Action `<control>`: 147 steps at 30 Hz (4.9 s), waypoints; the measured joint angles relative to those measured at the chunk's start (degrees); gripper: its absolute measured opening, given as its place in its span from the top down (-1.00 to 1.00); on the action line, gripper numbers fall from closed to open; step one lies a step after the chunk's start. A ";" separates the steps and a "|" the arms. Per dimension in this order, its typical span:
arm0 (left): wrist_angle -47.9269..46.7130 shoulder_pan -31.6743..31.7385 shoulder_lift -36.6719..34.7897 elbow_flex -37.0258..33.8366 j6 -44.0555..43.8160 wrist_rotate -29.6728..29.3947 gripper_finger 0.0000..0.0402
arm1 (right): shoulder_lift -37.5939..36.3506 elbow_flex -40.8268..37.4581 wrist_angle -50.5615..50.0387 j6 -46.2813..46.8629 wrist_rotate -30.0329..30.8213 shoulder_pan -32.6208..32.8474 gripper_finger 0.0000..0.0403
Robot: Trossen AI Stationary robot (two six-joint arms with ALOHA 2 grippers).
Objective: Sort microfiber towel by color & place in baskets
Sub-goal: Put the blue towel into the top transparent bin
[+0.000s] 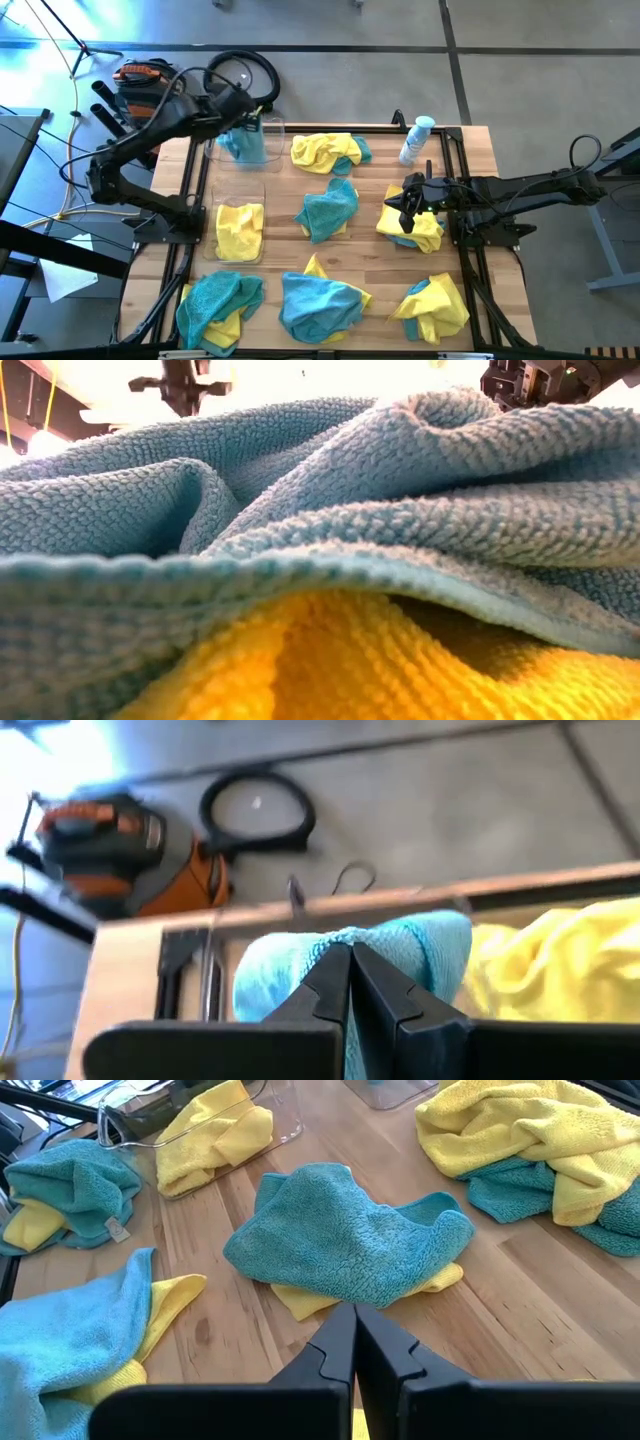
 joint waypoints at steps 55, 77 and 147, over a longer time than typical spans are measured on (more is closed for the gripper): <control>34.75 21.43 17.80 -25.26 10.00 35.06 0.45 | 0.00 0.02 0.57 9.09 10.32 -0.02 1.00; 37.90 2.38 -3.72 -25.26 10.94 32.18 0.45 | 0.00 0.02 -0.68 6.88 10.43 -0.02 1.00; 56.63 -42.11 -36.37 -53.41 31.61 30.82 1.00 | 59.38 60.61 -37.53 12.52 -8.02 23.69 0.90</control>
